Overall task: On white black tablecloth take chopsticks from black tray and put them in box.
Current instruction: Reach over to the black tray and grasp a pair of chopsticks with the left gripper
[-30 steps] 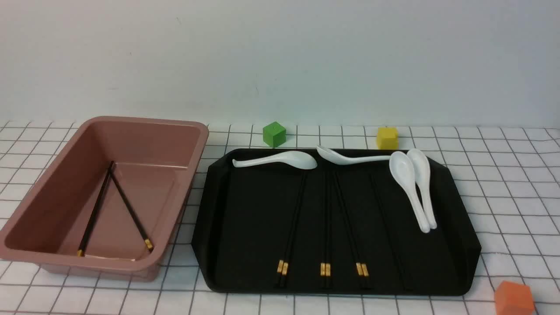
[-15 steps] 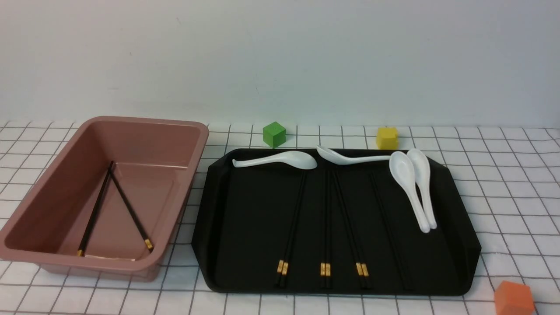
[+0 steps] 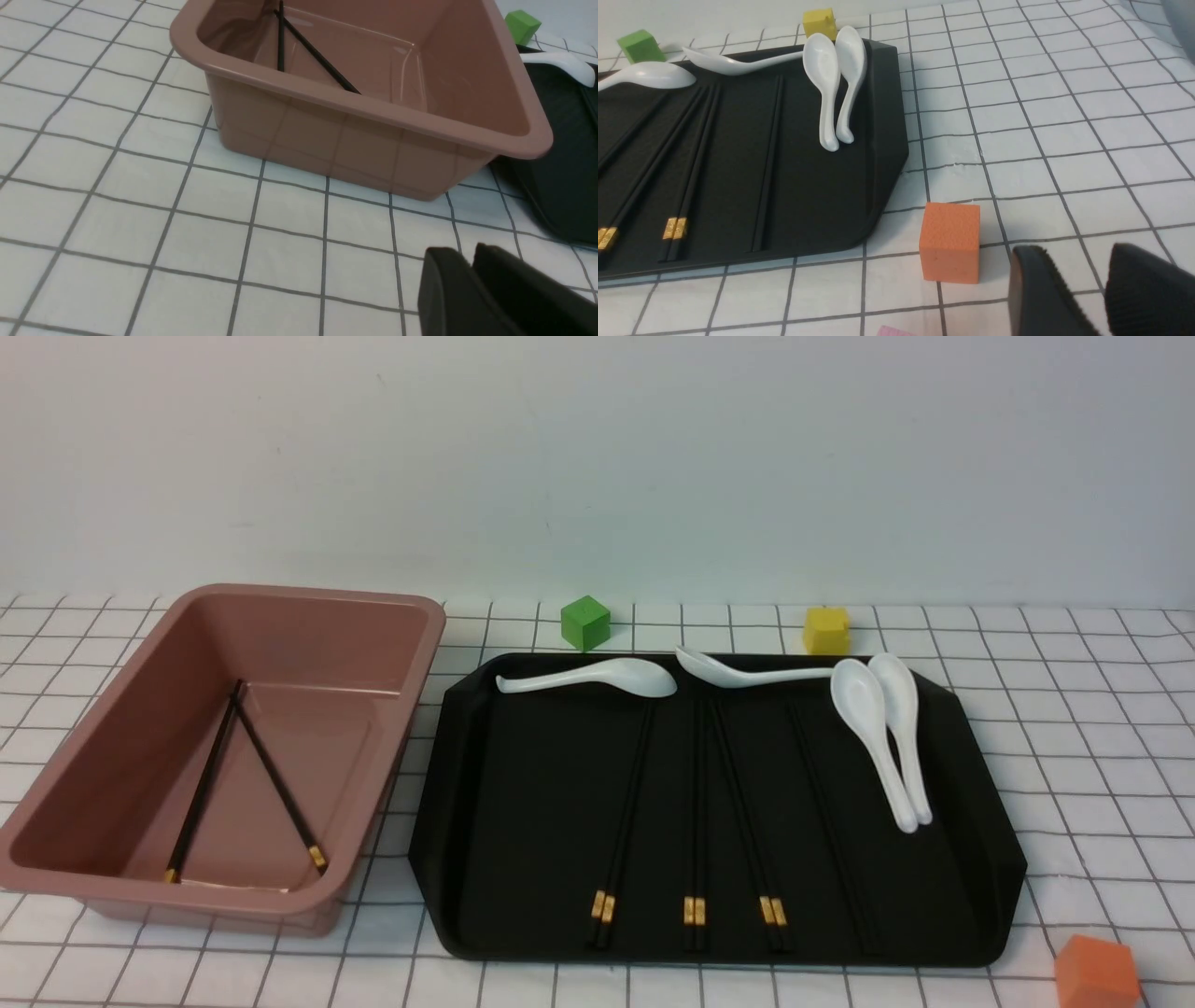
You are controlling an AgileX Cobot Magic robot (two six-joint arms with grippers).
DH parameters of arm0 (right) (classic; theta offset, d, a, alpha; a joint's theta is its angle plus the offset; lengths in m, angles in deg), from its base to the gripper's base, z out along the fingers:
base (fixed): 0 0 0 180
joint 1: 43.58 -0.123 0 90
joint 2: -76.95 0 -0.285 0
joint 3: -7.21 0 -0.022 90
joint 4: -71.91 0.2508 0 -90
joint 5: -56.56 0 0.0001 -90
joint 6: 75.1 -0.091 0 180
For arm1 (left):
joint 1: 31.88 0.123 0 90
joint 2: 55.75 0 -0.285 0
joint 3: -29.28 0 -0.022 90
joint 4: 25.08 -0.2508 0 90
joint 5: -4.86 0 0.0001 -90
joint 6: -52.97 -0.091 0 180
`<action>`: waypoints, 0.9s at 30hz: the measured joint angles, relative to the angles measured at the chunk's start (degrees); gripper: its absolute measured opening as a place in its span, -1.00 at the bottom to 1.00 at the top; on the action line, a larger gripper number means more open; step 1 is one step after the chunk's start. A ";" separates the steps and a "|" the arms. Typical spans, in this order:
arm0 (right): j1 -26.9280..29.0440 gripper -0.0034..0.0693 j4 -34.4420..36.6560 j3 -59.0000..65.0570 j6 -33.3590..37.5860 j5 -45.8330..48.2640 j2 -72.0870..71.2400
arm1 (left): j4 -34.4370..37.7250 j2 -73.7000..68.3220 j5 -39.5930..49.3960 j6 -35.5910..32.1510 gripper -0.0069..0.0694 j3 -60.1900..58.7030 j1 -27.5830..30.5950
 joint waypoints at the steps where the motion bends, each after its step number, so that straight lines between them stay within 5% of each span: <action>1: 0.00 -0.25 0.00 0.00 0.00 0.00 0.00 | 0.00 0.00 0.00 0.00 -0.57 0.00 0.00; 27: 0.00 -0.25 0.00 0.00 0.00 0.00 0.00 | 0.00 0.00 -0.84 0.00 -0.54 0.00 0.00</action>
